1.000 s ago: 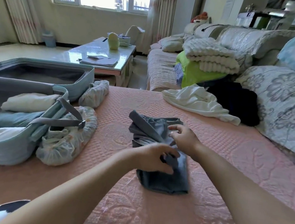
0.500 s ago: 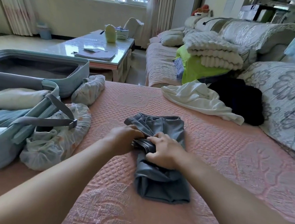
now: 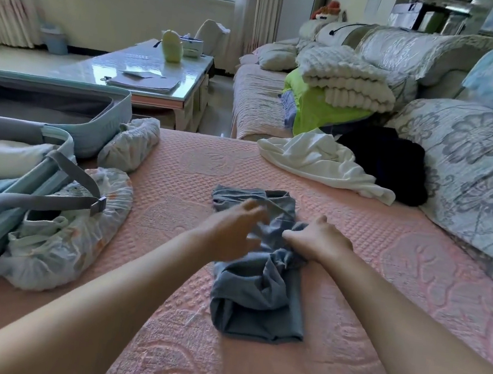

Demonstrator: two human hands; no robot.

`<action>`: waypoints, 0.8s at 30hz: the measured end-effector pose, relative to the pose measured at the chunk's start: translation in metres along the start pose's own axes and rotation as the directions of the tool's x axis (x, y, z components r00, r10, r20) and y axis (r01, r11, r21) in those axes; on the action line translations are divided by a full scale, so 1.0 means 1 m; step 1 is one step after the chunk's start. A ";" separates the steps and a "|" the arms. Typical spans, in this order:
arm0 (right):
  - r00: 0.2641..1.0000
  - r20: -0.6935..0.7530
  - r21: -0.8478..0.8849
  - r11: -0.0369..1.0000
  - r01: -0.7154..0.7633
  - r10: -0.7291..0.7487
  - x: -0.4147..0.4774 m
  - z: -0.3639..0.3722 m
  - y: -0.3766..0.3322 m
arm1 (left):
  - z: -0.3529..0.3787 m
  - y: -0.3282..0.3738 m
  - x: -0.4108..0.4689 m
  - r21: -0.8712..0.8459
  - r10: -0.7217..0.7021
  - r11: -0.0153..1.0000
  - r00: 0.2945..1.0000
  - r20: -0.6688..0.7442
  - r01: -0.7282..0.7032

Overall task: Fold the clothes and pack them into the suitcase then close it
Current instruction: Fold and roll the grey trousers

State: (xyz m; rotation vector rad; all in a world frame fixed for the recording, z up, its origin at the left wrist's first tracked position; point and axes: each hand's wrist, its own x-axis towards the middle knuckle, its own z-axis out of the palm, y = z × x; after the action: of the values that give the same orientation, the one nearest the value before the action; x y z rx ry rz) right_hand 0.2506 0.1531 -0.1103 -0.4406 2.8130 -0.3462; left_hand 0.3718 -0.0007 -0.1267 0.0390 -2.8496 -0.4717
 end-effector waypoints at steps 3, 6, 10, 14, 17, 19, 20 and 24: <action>0.964 -0.131 -0.026 0.973 0.231 -0.233 -0.007 -0.002 0.005 | 0.003 0.006 -0.022 0.125 0.088 0.987 0.989 0.119 -0.103; 0.813 0.022 0.042 0.813 0.581 -0.582 -0.028 -0.006 0.005 | -0.005 0.011 -0.038 0.179 0.088 0.976 0.979 0.181 -0.121; 0.658 0.352 0.065 0.719 0.692 -0.666 -0.061 -0.003 0.001 | -0.021 0.024 -0.059 0.156 0.044 0.983 0.953 0.299 -0.094; 0.627 0.444 -0.234 0.593 0.770 -0.640 -0.068 0.008 0.008 | -0.026 0.029 -0.077 0.162 -0.051 0.987 0.927 0.372 -0.011; 0.615 0.237 -0.221 0.574 0.788 -0.752 -0.068 0.009 0.012 | -0.033 0.026 -0.082 0.118 -0.141 0.987 0.937 0.319 0.108; 0.615 0.165 -0.168 0.593 0.788 -0.771 -0.072 0.005 0.011 | -0.042 0.029 -0.084 0.130 -0.182 0.980 0.936 0.302 0.148; 0.621 0.205 -0.143 0.604 0.784 -0.757 -0.074 0.004 0.011 | -0.045 0.031 -0.086 0.184 -0.200 0.973 0.915 0.351 0.142; 0.623 0.493 -0.006 0.713 0.701 -0.608 -0.081 0.011 0.004 | -0.035 0.032 -0.095 0.187 -0.283 0.952 0.466 0.838 0.241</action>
State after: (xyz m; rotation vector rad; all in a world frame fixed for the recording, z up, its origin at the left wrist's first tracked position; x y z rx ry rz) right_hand 0.3267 0.1810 -0.1033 -1.4206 2.1173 -0.0659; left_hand 0.4730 0.0247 -0.1078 0.3635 -3.8988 -0.6223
